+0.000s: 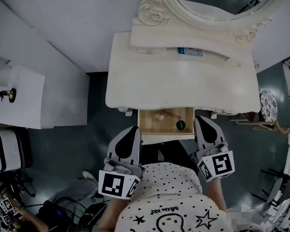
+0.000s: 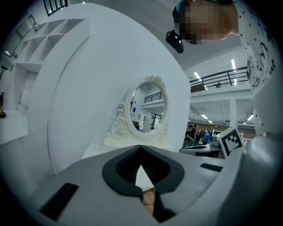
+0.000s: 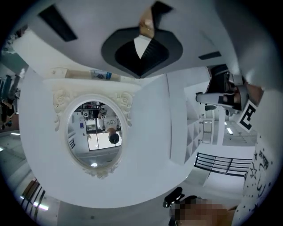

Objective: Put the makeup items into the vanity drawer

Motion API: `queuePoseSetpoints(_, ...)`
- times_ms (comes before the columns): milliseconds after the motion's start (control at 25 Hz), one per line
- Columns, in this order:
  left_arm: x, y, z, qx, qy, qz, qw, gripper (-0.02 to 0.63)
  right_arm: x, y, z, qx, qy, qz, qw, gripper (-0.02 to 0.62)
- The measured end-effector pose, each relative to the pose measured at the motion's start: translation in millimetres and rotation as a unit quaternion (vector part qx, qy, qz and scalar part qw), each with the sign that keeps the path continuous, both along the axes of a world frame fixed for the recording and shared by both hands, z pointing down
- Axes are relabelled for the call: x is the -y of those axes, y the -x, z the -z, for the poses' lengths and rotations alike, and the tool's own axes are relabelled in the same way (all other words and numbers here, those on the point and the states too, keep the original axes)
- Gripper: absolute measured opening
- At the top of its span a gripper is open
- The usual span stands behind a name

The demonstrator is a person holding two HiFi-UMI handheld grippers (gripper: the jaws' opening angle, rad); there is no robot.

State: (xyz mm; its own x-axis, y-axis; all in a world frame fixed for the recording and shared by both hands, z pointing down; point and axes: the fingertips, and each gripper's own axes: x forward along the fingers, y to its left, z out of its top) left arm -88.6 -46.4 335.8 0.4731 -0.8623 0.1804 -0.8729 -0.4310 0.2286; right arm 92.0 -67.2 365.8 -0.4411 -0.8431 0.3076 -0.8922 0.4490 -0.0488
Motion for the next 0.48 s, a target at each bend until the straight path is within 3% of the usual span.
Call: queuePoseSetpoints(480, -10.3, 0.4, 3.5, 0.003, -0.005, -0.003, 1.0000, -0.005, -46.5, 5.5, 2.5, 0.050, 0.000, -0.018, 0.999, 0.008)
